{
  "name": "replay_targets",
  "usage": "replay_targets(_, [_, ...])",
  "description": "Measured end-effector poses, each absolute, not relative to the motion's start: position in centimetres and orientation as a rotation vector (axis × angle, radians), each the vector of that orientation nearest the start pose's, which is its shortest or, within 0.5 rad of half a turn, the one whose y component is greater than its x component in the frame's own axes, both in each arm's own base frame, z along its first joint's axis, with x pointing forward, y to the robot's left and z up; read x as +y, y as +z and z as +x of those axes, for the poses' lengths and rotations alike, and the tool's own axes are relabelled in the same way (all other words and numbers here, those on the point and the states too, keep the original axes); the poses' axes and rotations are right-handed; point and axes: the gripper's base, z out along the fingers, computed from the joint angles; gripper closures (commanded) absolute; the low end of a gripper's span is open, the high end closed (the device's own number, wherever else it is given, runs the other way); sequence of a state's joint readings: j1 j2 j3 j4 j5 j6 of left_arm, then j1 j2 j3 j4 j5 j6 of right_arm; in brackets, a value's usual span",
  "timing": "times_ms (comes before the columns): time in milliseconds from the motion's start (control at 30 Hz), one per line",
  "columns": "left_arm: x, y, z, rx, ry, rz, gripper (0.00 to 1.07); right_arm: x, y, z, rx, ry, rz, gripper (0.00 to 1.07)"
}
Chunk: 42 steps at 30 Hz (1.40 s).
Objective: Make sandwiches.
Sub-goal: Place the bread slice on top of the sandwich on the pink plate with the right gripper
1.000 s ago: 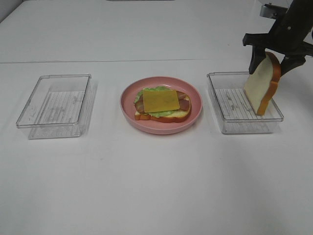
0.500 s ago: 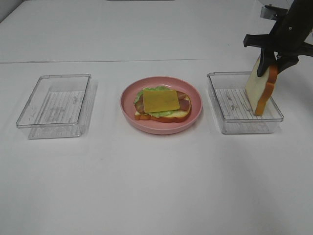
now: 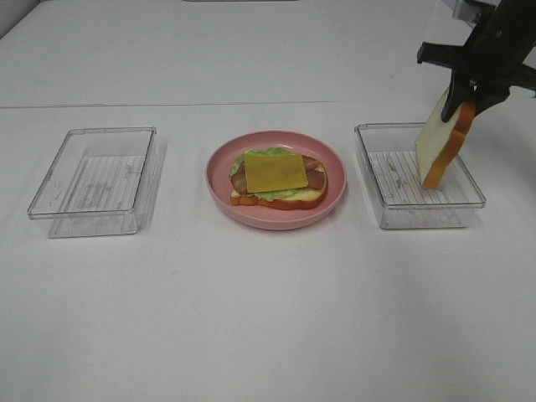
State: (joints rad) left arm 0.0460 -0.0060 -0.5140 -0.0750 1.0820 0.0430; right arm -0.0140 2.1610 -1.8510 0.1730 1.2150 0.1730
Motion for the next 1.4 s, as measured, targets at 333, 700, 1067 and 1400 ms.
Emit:
replay_targets(333, [-0.6,28.0,-0.8,2.043,-0.035,0.002,0.07,1.0,31.3,41.5,2.771,0.306,0.347,1.07])
replay_targets(700, [-0.7,28.0,-0.8,2.043,-0.04,-0.002,0.07,4.3,30.6,38.0,2.679,0.844,0.22,1.07])
replay_targets(1067, [-0.7,28.0,-0.8,2.043,-0.04,-0.002,0.07,10.9,26.0,39.7,2.639,1.055,0.083,1.07])
replay_targets(1400, [-0.7,28.0,-0.8,2.043,-0.04,-0.002,0.07,15.0,19.9,42.1,2.665,1.225,0.102,1.07])
